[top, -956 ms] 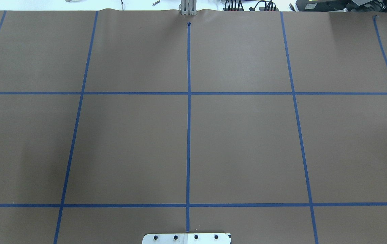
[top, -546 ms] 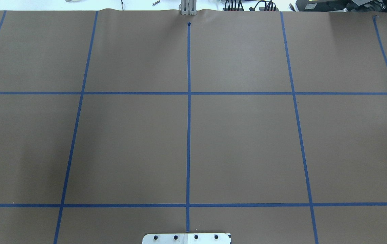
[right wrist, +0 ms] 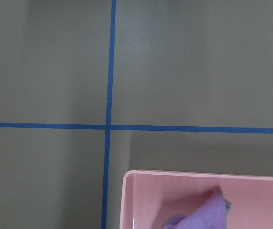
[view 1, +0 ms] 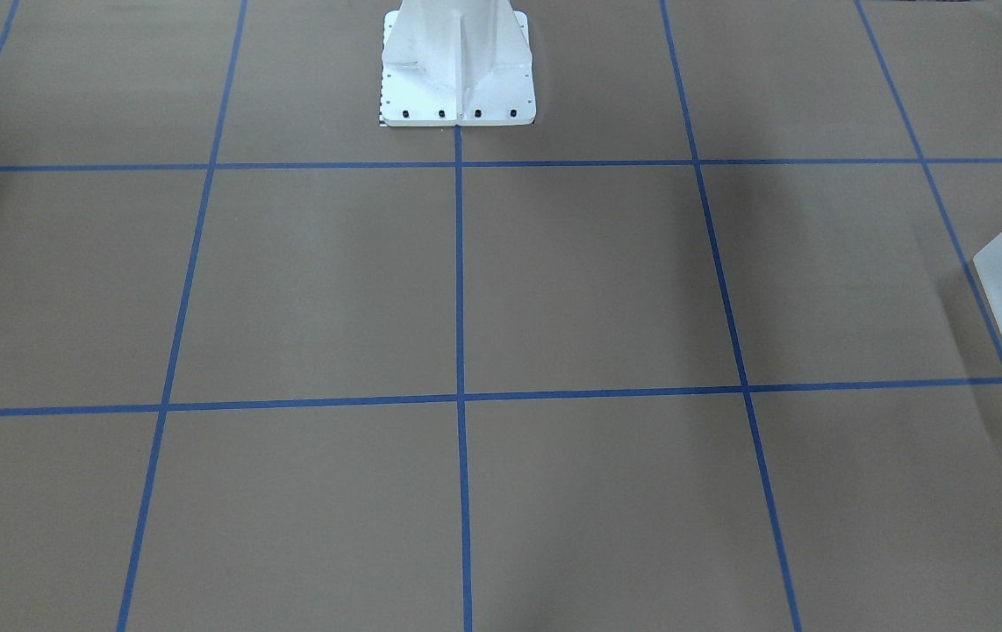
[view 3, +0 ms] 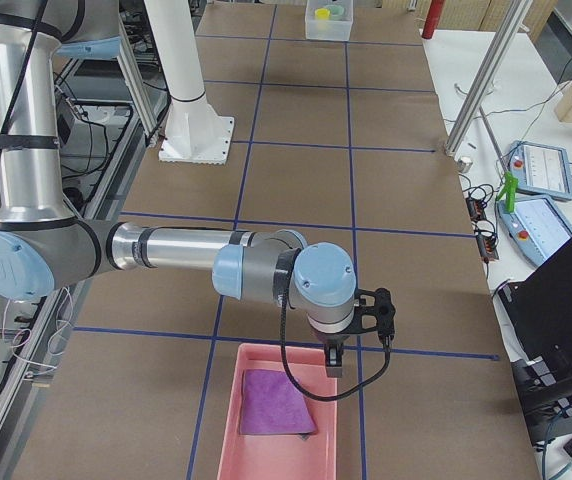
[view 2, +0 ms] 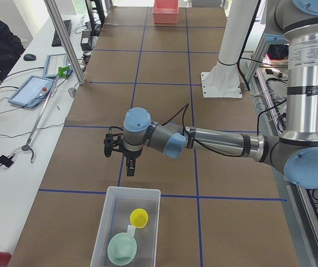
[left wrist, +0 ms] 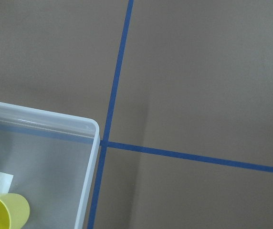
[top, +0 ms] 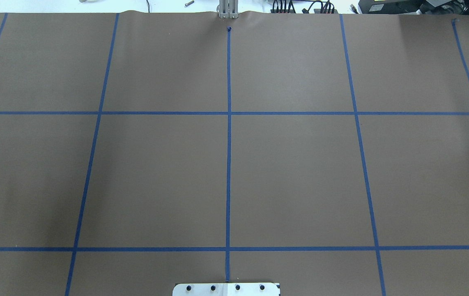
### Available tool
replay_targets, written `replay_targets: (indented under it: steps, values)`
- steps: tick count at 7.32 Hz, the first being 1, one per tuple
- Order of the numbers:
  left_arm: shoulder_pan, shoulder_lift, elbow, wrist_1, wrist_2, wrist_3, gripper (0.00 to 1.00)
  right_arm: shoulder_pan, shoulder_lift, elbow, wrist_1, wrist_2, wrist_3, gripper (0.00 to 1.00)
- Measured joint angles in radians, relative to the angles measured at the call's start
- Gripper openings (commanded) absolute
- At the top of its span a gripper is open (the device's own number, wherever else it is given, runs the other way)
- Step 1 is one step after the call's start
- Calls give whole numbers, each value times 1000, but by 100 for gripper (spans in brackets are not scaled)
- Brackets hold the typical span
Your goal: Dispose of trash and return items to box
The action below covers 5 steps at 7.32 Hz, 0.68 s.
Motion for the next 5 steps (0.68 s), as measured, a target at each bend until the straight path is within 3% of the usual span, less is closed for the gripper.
replay_targets:
  steps: [5]
  values:
    - [-97, 58, -22, 21, -14, 101, 98, -137, -2, 14, 4, 24, 102, 100]
